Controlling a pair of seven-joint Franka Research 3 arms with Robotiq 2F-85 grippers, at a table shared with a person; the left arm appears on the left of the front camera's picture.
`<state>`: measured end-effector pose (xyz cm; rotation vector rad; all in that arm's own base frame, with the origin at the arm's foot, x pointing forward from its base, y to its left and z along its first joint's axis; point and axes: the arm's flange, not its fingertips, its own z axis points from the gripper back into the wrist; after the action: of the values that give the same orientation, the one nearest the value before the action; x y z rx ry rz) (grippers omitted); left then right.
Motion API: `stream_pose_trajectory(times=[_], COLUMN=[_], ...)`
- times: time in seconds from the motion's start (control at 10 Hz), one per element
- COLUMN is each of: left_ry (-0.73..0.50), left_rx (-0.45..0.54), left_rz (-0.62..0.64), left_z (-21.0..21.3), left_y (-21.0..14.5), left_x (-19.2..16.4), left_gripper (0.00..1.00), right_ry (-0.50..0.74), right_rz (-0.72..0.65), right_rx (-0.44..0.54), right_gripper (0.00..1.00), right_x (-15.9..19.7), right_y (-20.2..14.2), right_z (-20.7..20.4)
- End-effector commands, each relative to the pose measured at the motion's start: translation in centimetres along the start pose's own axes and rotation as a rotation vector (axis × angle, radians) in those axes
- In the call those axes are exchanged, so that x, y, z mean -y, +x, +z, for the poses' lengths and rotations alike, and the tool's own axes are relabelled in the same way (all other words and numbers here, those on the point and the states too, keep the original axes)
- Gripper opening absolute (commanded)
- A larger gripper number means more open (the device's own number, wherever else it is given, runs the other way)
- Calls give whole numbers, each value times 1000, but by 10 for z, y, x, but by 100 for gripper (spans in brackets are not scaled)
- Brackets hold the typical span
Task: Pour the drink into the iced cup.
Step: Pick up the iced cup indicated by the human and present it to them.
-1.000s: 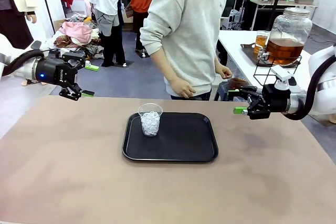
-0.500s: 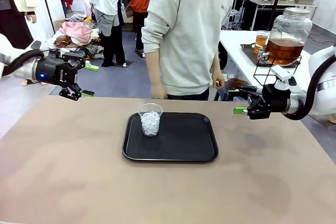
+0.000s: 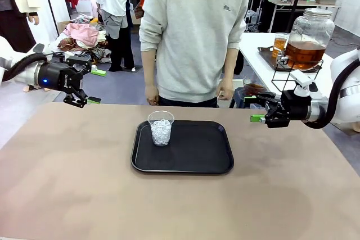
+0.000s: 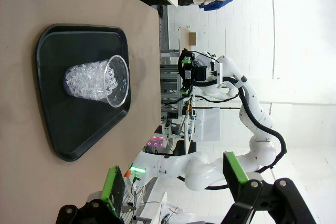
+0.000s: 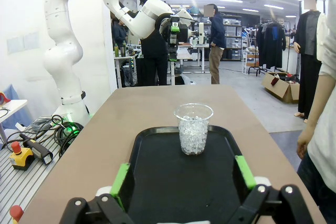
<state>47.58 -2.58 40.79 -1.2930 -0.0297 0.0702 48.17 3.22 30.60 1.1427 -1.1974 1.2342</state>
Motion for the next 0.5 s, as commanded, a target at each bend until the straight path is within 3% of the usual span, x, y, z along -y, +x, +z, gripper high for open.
stream_pose_trajectory(times=[0.0,0.4], left_ry=[-2,-2], left_rx=[0,0], left_rz=[-1,-1], left_z=[0,0], left_y=[-1,-1], left_x=[1,1], left_gripper=[100,100], right_ry=[3,3], right_rz=[-3,-3], right_rx=[-6,-6], right_gripper=[100,100], right_x=[4,4], right_y=[3,3], right_z=[-2,-2])
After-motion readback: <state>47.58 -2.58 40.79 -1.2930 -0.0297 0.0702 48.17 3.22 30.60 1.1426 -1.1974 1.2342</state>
